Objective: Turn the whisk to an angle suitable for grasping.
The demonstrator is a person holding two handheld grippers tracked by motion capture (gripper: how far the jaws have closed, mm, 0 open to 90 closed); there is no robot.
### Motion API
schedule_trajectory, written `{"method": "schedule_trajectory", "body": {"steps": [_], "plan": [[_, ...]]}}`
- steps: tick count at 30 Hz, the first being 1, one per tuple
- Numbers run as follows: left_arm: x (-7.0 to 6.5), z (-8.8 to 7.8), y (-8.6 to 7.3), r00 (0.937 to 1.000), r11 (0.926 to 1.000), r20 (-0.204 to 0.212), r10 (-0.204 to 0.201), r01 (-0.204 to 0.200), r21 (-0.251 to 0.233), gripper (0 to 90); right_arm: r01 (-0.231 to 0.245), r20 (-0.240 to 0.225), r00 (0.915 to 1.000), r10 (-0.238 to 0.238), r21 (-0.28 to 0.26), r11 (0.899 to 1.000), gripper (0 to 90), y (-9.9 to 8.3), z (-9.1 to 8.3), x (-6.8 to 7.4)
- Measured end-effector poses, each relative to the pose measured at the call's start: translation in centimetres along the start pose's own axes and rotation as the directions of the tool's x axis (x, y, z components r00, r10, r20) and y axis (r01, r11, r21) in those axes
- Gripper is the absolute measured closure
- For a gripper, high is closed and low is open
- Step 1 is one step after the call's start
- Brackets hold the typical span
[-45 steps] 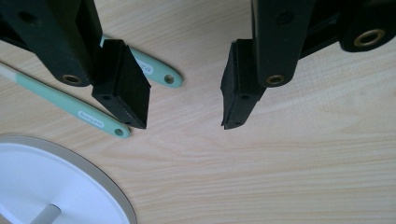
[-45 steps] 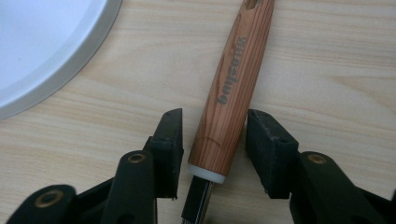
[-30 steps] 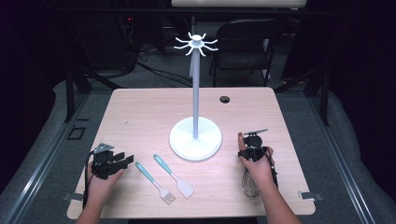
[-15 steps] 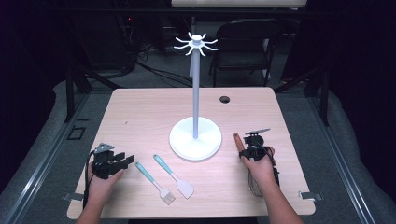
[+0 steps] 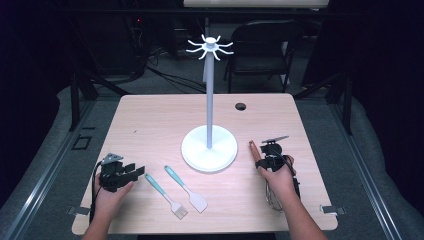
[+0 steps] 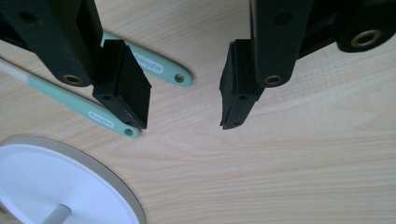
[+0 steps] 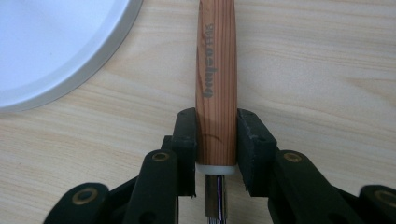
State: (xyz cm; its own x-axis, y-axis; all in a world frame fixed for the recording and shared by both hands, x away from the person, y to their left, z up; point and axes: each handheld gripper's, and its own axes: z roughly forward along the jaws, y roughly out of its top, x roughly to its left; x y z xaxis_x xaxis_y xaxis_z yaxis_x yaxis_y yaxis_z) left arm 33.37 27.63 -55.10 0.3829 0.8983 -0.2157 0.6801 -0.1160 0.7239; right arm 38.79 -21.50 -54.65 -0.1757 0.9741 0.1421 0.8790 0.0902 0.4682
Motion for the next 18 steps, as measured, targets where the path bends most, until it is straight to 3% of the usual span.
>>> {"method": "schedule_trajectory", "body": {"steps": [3, 6, 12, 15, 17, 18], "plan": [[-0.2, -0.1, 0.1, 0.9999, 1.0000, 0.012, 0.002, -0.002, -0.003, 52.3, 0.025, -0.009, 0.9996, -0.025, 0.006, 1.000, 70.5, 0.0, -0.4, -0.1], [-0.6, -0.3, 0.3, 0.9995, 0.9998, 0.030, -0.002, 0.002, -0.018, 51.9, 0.034, -0.028, 0.9990, -0.035, -0.020, 0.999, 70.6, -0.1, -0.9, 0.0], [-2.0, -0.6, 0.9, 0.9970, 0.9978, 0.069, 0.035, -0.031, -0.059, 49.5, 0.058, -0.075, 0.9951, -0.065, -0.082, 0.995, 70.6, -0.5, -2.1, 0.5], [-3.1, -0.6, 1.3, 0.9937, 0.9956, 0.101, 0.047, -0.039, -0.086, 48.5, 0.090, -0.093, 0.9905, -0.101, -0.118, 0.989, 70.6, -0.9, -2.6, 1.0], [-3.8, -0.6, 1.7, 0.9901, 0.9946, 0.130, 0.053, -0.041, -0.095, 46.8, 0.135, -0.112, 0.9817, -0.154, -0.157, 0.978, 70.6, -1.2, -3.1, 1.7], [-4.2, -0.5, 1.9, 0.9875, 0.9943, 0.148, 0.054, -0.040, -0.099, 46.8, 0.135, -0.112, 0.9817, -0.154, -0.157, 0.978, 70.6, -1.2, -3.1, 1.7]]}}
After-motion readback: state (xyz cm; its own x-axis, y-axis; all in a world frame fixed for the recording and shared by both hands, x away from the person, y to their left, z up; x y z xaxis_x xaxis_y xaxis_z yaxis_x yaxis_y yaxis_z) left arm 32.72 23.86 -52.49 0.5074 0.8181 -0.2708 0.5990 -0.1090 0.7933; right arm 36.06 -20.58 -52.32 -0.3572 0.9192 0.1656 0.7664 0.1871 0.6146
